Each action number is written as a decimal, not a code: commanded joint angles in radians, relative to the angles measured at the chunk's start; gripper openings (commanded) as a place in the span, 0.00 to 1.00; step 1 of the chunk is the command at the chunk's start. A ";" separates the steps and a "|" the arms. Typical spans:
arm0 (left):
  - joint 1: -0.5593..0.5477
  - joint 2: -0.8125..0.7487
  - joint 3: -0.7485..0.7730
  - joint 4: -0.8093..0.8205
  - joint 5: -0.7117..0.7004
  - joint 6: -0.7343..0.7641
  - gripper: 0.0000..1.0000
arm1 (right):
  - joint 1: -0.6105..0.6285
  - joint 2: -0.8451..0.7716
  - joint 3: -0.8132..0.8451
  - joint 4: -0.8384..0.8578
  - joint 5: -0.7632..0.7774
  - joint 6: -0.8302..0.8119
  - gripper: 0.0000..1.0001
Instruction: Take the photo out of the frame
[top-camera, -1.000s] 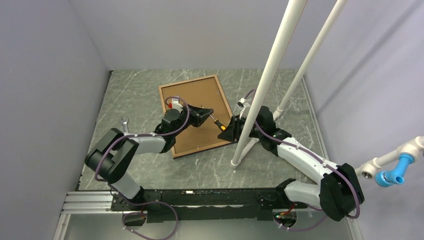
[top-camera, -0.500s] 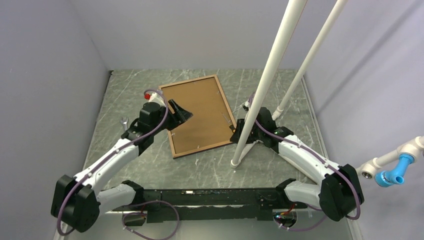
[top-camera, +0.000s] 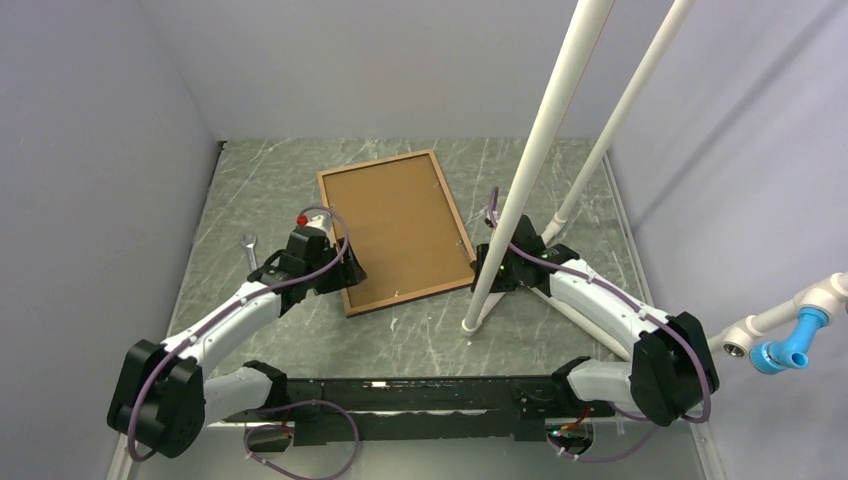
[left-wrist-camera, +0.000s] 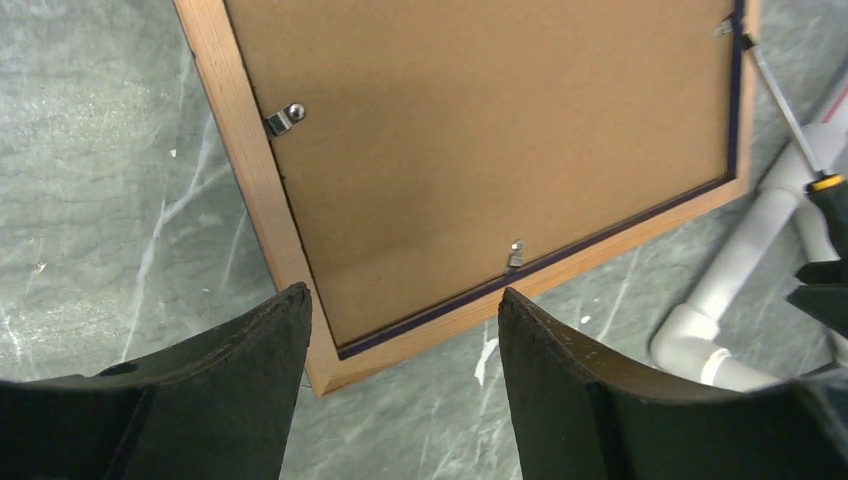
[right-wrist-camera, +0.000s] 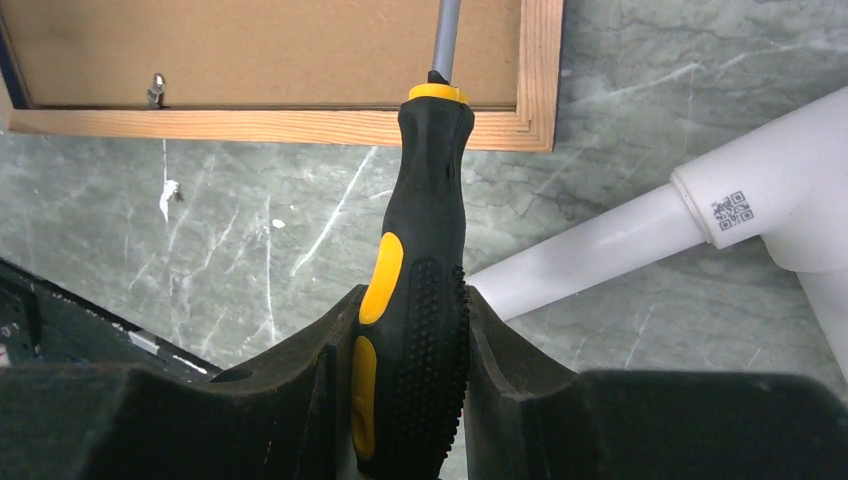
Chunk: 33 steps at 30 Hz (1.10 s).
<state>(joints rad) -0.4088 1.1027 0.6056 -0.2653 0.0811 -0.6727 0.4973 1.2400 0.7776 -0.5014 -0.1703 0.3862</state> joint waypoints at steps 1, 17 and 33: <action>0.005 0.068 0.023 0.022 0.005 0.039 0.71 | 0.000 0.007 0.048 -0.014 0.049 -0.017 0.00; 0.004 0.049 -0.093 0.038 -0.125 -0.029 0.70 | 0.002 0.052 0.041 0.012 0.072 0.008 0.00; 0.002 0.145 -0.087 0.012 -0.189 0.003 0.35 | 0.001 0.117 0.029 0.124 0.020 -0.032 0.00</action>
<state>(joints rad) -0.4080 1.2274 0.5110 -0.2241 -0.0643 -0.6941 0.4992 1.3495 0.7826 -0.4587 -0.1196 0.3870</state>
